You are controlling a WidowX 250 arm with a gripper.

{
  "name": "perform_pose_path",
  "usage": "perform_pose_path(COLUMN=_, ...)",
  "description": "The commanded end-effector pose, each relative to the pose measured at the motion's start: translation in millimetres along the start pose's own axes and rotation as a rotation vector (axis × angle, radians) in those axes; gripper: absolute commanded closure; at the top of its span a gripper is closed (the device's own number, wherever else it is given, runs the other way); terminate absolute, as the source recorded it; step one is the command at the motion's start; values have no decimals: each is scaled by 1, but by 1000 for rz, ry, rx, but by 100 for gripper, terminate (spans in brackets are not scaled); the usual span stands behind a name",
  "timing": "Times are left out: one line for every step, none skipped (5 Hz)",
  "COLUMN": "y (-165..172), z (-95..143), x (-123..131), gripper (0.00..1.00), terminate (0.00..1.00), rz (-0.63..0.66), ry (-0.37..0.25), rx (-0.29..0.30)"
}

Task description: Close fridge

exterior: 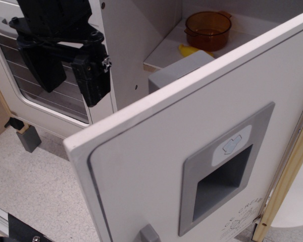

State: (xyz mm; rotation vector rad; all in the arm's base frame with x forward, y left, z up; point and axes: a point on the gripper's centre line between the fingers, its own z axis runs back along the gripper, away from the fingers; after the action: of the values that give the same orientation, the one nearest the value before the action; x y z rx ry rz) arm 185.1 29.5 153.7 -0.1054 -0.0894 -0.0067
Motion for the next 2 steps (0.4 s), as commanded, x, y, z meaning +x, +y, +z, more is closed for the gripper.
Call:
perform_pose_path(y=0, z=0, x=0, gripper=0, terminate=0, rz=0, ry=0, rx=0)
perform_pose_path(y=-11, z=21, x=15, gripper=0, terminate=0, rz=-16, ry=-3, rx=-33)
